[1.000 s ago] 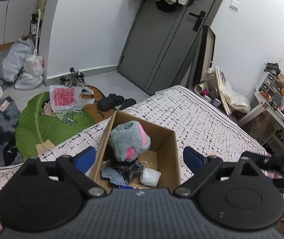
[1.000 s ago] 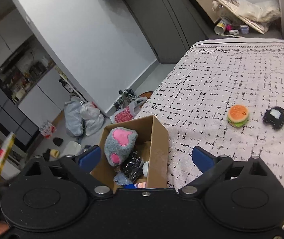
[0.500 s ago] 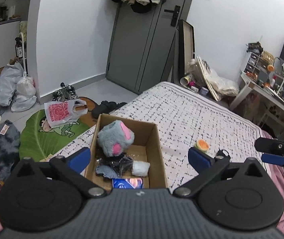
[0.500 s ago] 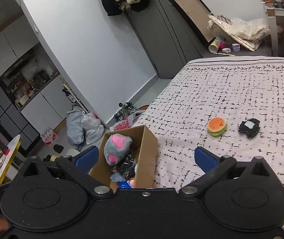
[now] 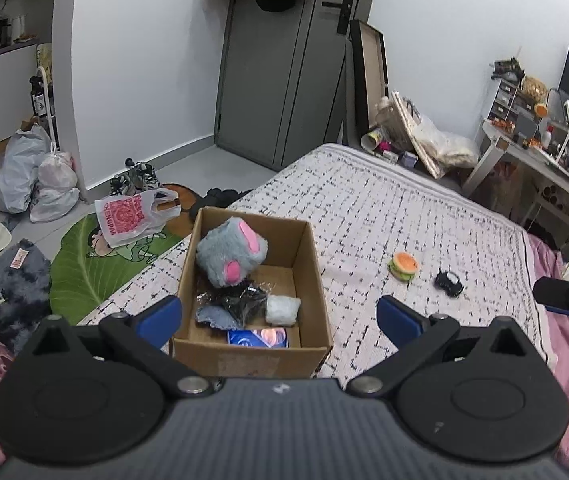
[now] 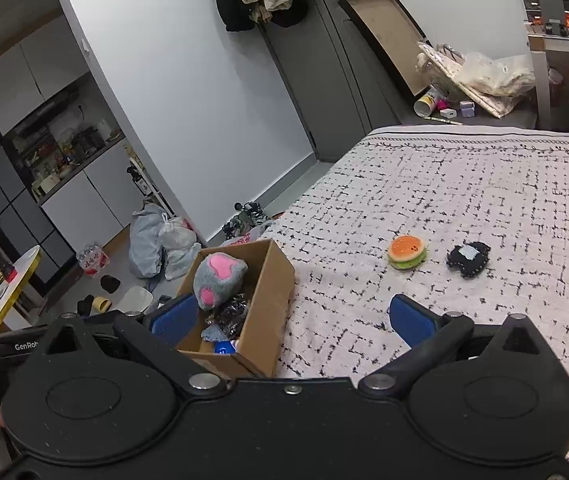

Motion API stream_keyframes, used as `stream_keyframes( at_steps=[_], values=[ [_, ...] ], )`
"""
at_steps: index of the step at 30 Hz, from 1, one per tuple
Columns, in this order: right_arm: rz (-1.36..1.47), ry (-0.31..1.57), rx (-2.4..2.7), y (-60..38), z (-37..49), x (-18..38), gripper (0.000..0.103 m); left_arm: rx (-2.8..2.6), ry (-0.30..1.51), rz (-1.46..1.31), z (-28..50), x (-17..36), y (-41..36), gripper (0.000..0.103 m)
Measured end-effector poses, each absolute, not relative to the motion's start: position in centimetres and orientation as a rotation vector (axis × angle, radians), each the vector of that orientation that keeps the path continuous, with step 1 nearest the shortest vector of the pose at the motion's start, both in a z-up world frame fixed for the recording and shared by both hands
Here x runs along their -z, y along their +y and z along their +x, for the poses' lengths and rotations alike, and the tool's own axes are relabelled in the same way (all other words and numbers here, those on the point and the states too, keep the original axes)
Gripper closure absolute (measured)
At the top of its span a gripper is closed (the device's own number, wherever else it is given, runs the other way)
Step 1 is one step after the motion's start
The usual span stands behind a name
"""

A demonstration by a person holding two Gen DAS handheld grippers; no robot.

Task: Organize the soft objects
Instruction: 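Move both tools back from the box toward the burger and black plush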

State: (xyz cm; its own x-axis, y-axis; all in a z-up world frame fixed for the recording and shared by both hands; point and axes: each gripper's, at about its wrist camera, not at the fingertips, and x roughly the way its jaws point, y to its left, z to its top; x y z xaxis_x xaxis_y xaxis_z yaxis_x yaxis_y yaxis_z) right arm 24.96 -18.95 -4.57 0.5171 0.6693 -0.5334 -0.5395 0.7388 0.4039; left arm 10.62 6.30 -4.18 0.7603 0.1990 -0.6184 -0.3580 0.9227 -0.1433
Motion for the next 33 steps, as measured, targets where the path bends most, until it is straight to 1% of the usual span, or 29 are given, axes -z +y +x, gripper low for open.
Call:
stream_keyframes(
  at_steps=[8, 17, 33],
  values=[
    [0.193, 0.730, -0.720, -20.5, 25.2, 5.5, 0.000, -0.330, 0.654, -0.278, 10.7, 4.7, 5.6, 0.000],
    [0.214, 0.744, -0.695, -22.4, 26.0, 6.6, 0.000, -0.286, 0.685, -0.258, 12.6, 5.1, 4.2, 0.000],
    [0.214, 0.769, -0.578, -26.1, 28.9, 7.8, 0.000, -0.071, 0.738, -0.186, 19.0, 6.2, -0.7, 0.000]
  ],
)
